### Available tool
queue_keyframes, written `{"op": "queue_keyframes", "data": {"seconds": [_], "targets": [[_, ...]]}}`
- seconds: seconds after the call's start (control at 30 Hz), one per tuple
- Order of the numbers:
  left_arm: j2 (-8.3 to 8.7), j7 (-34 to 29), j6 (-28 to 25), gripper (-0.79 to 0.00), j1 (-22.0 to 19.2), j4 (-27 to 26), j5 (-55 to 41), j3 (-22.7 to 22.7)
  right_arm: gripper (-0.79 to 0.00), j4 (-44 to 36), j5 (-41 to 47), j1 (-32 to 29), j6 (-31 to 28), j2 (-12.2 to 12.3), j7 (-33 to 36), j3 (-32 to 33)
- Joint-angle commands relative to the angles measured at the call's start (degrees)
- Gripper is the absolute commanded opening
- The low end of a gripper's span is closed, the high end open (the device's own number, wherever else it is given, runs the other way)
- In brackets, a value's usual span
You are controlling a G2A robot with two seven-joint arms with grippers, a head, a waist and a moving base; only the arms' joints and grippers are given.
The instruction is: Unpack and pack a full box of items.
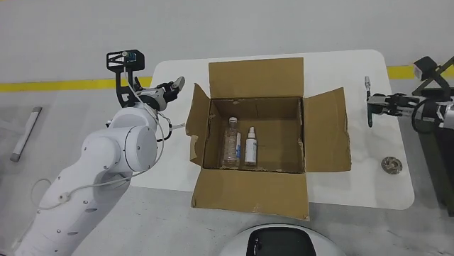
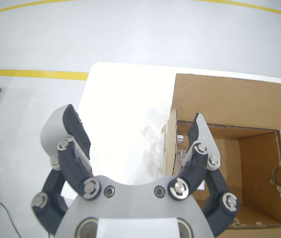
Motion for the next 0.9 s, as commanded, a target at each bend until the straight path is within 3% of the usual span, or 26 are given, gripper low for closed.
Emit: {"op": "queue_keyframes", "data": {"seconds": [0.0, 0.23, 0.57, 0.87], "targets": [[0.00, 0.0, 0.0, 0.000, 0.0, 0.0, 0.0, 0.0, -0.785, -1.2, 2.8, 0.3, -0.3, 0.2, 0.3, 0.2], [0.00, 0.0, 0.0, 0.000, 0.0, 0.0, 0.0, 0.0, -0.785, -11.5, 7.0, 0.2, 0.2, 0.7, 1.7, -2.4], [0.00, 0.0, 0.0, 0.000, 0.0, 0.0, 0.0, 0.0, -0.785, -25.4, 6.6, 0.0, 6.5, 0.7, 2.3, -14.6], [0.00, 0.0, 0.0, 0.000, 0.0, 0.0, 0.0, 0.0, -0.785, -21.6, 4.7, 2.9, 12.9, 0.3, 1.3, -24.8]]}}
